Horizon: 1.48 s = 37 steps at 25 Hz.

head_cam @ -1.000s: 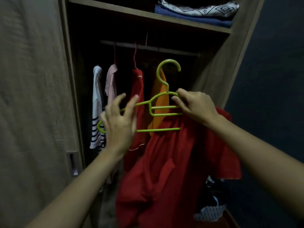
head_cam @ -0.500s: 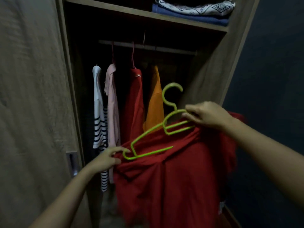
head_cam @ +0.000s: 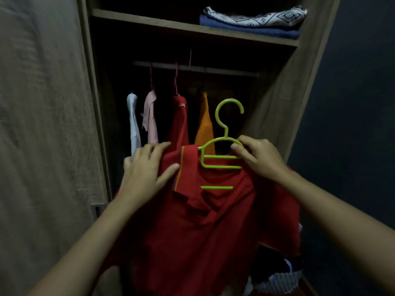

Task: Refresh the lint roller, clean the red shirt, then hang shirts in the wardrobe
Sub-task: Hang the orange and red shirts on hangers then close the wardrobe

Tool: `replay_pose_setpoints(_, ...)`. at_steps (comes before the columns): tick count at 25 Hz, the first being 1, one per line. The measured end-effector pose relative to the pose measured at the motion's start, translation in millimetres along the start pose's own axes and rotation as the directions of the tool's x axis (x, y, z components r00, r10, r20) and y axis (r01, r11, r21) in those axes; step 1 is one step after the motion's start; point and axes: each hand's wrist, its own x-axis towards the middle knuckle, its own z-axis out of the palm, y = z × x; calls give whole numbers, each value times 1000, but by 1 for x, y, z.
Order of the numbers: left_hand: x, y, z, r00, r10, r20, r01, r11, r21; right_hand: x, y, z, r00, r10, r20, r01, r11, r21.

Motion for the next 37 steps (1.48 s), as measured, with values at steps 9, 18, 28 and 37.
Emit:
replay_pose_setpoints(9,18,-52,-17,997,-72,-7,59,864,-499,-1,23,-20,961,166,222,-230,924,305)
replay_pose_setpoints(18,33,-60,-33,948,87,307,75,874,-480,-8,29,-19,954,218,208,-298,776,556)
replay_pose_setpoints(28,16,44,15,961,-129,246,224,885,-408,6,-30,17,832,432,348,-549,734,400)
replay_pose_setpoints(37,49,139,34,899,-68,434,258,880,-398,38,24,10,532,727,434,-781,222,584)
